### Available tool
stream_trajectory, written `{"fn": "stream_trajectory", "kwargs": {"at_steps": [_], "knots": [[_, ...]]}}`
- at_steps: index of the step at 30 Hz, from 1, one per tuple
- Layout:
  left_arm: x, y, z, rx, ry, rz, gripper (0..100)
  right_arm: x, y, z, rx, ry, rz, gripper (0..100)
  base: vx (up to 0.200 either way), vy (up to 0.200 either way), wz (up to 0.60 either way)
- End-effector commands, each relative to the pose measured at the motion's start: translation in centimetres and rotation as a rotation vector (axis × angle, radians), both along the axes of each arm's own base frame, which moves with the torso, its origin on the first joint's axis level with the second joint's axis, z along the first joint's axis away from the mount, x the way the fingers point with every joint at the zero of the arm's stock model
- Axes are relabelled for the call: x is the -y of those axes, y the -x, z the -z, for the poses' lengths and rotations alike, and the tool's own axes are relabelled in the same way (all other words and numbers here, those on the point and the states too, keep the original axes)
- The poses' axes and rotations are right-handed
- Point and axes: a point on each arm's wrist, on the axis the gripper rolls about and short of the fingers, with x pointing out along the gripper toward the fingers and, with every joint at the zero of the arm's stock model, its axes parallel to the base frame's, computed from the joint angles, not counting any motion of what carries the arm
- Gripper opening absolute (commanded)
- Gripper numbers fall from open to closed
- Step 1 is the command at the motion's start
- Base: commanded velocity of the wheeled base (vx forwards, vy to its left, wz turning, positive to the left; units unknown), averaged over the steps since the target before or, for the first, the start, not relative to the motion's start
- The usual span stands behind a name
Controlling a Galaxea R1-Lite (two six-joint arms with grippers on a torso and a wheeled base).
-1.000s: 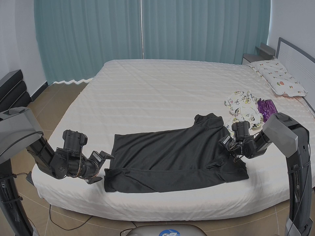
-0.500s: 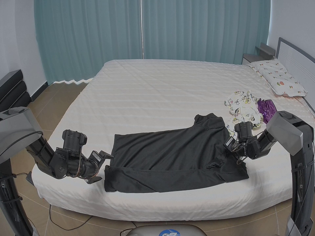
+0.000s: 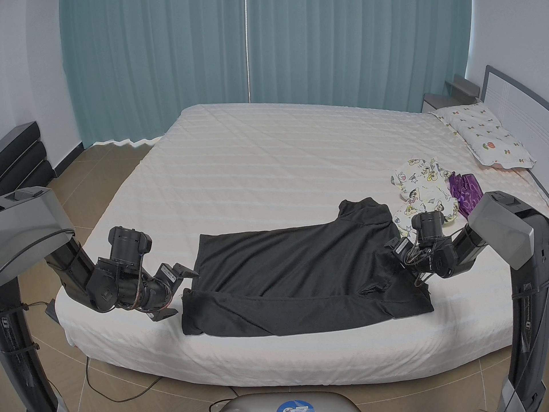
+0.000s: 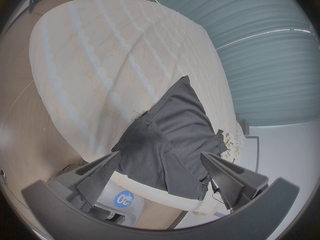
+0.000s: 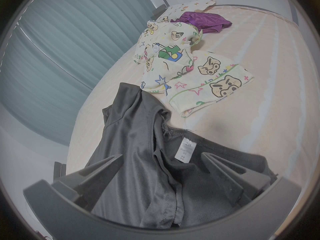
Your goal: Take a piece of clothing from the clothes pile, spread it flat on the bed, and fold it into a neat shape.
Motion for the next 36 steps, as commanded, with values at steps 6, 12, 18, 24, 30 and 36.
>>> {"fn": "stream_trajectory", "kwargs": {"at_steps": [6,12,18,24,30,36], "knots": [[0.0,0.0,0.0,0.001,-0.001,0.000,100,0.8,-1.3,-0.1,0.040,0.014,0.005,100,0.000,0.000,0.00],[0.0,0.0,0.0,0.001,-0.001,-0.001,100,0.4,-1.3,0.8,0.022,0.025,-0.014,0,0.000,0.000,0.00],[0.0,0.0,0.0,0.001,-0.001,-0.001,100,0.8,-0.9,-0.3,0.032,0.026,-0.005,0,0.000,0.000,0.00],[0.0,0.0,0.0,0.001,-0.001,-0.001,100,1.3,0.5,-1.6,0.031,0.029,0.003,0,0.000,0.000,0.00],[0.0,0.0,0.0,0.001,-0.001,-0.001,100,1.6,2.5,-3.3,0.032,0.028,0.004,0,0.000,0.000,0.00],[0.0,0.0,0.0,0.001,-0.001,-0.001,100,1.8,4.8,-4.8,0.053,0.066,-0.027,0,0.000,0.000,0.00]]}}
